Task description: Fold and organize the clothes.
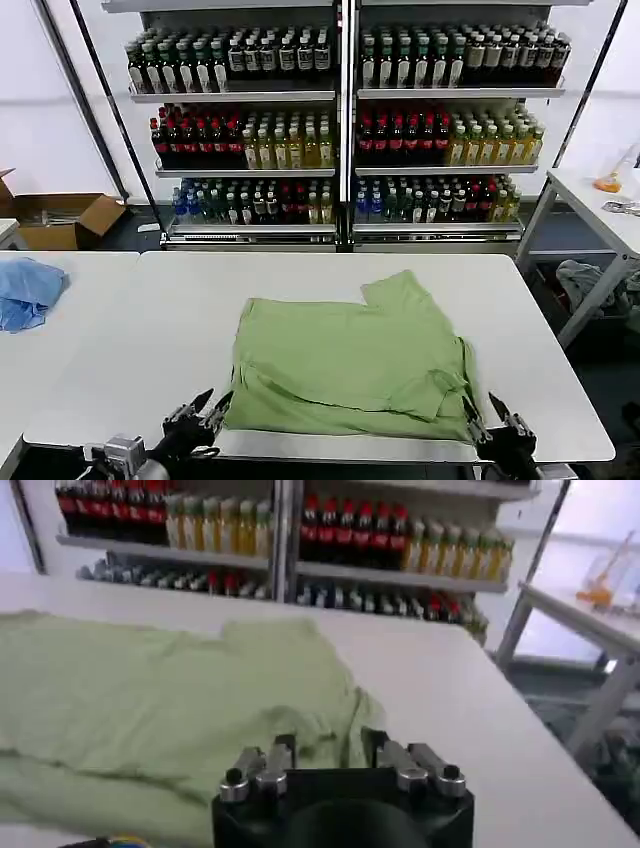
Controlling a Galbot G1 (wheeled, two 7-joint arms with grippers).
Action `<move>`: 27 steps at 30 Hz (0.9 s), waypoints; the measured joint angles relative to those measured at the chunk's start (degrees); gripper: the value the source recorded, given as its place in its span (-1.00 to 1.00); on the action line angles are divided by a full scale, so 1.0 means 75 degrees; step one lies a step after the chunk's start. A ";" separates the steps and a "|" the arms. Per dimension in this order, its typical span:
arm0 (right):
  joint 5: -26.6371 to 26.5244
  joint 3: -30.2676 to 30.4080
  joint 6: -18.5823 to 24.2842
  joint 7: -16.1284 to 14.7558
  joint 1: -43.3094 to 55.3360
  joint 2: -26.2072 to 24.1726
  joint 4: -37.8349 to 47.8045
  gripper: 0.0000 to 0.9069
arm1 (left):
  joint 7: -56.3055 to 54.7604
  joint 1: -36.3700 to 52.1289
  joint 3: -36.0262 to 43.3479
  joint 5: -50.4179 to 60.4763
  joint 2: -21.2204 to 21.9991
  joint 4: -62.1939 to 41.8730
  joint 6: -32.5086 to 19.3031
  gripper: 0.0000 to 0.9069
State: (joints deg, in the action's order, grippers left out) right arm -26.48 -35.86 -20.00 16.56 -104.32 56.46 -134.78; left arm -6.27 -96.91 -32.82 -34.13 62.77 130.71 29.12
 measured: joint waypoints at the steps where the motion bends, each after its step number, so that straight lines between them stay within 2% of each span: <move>1: -0.0064 0.0044 -0.0021 0.0021 0.0168 -0.0058 0.0060 1.00 | -0.0041 0.0107 0.0023 -0.0056 -0.0029 -0.0031 -0.0019 1.00; 5: -0.0425 0.0376 -0.0203 0.0185 0.1126 -0.0278 0.0461 1.00 | -0.0291 0.0667 0.0172 -0.0270 -0.0068 -0.0335 -0.0040 1.00; 14: -0.1381 0.1760 -0.0815 0.0683 0.3894 -0.0450 0.1977 1.00 | -0.0773 0.2595 0.0826 -0.0398 -0.0099 -0.1700 0.0131 1.00; 21: -0.2031 0.2828 -0.1237 0.0979 0.5900 -0.0377 0.3391 1.00 | -0.0881 0.4191 0.1519 -0.0347 -0.0260 -0.2995 0.0340 1.00; 27: -0.2320 0.3593 -0.1466 0.1084 0.7216 -0.0164 0.4551 1.00 | -0.0883 0.5347 0.2163 -0.0209 -0.0196 -0.4067 0.0413 1.00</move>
State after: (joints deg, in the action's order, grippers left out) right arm -43.88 -8.91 -30.99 24.69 -50.20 55.23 -100.65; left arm -12.90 -56.80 -16.59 -35.69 61.29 100.21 32.22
